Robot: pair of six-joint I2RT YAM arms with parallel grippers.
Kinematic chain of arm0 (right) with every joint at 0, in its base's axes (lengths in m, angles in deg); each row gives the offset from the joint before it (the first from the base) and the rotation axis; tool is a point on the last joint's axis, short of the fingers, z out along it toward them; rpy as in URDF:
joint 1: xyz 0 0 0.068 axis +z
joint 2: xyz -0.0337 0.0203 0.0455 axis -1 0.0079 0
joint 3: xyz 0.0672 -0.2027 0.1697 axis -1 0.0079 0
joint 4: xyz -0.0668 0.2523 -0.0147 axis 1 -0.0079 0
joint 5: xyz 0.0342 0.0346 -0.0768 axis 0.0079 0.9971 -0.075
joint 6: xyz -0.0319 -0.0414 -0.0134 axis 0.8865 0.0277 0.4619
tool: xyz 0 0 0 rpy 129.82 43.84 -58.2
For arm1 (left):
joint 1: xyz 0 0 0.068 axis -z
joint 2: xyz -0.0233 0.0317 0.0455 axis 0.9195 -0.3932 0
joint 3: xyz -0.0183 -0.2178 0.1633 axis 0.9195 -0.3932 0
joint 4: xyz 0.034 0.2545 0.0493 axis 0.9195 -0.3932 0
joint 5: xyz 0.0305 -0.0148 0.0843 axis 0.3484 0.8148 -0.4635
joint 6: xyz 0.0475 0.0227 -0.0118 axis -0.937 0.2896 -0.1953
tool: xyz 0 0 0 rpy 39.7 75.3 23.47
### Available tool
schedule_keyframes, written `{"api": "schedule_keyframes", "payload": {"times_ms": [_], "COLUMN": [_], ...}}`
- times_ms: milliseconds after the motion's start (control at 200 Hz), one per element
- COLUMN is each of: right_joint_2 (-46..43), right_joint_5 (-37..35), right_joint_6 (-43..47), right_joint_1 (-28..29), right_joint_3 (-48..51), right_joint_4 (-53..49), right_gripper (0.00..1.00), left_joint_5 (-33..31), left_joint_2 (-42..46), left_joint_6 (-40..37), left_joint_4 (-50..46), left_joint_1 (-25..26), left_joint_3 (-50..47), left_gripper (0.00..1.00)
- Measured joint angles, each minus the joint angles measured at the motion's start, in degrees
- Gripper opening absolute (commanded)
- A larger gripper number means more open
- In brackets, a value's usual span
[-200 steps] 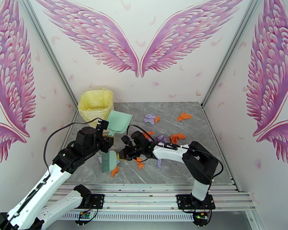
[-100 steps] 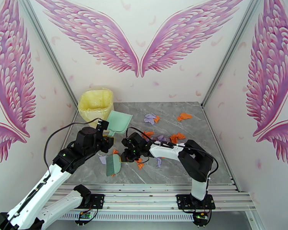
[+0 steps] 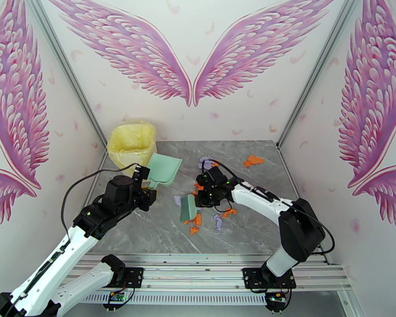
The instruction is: Sweep away the paper scraps from the table
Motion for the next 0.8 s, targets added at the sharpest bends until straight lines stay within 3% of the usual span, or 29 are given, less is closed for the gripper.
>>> {"api": "schedule_keyframes", "payload": {"times_ms": [230, 430, 800], "right_joint_2": [-8.4, -16.7, -20.2], "right_joint_5": [-2.5, 5.5, 14.1], "right_joint_6": [5.5, 9.7, 14.4], "right_joint_1": [-3.1, -3.0, 5.2], "right_joint_3": [-1.1, -2.0, 4.4], "right_joint_4": [-6.2, -9.3, -13.6], "right_gripper": [0.00, 0.00, 0.00], "left_joint_5": [0.0, 0.0, 0.0], "left_joint_2": [0.0, 0.0, 0.0], "left_joint_6": [0.0, 0.0, 0.0], "left_joint_4": [0.0, 0.0, 0.0], "left_joint_1": [0.0, 0.0, 0.0], "left_joint_3": [0.0, 0.0, 0.0], "left_gripper": [0.00, 0.00, 0.00]}}
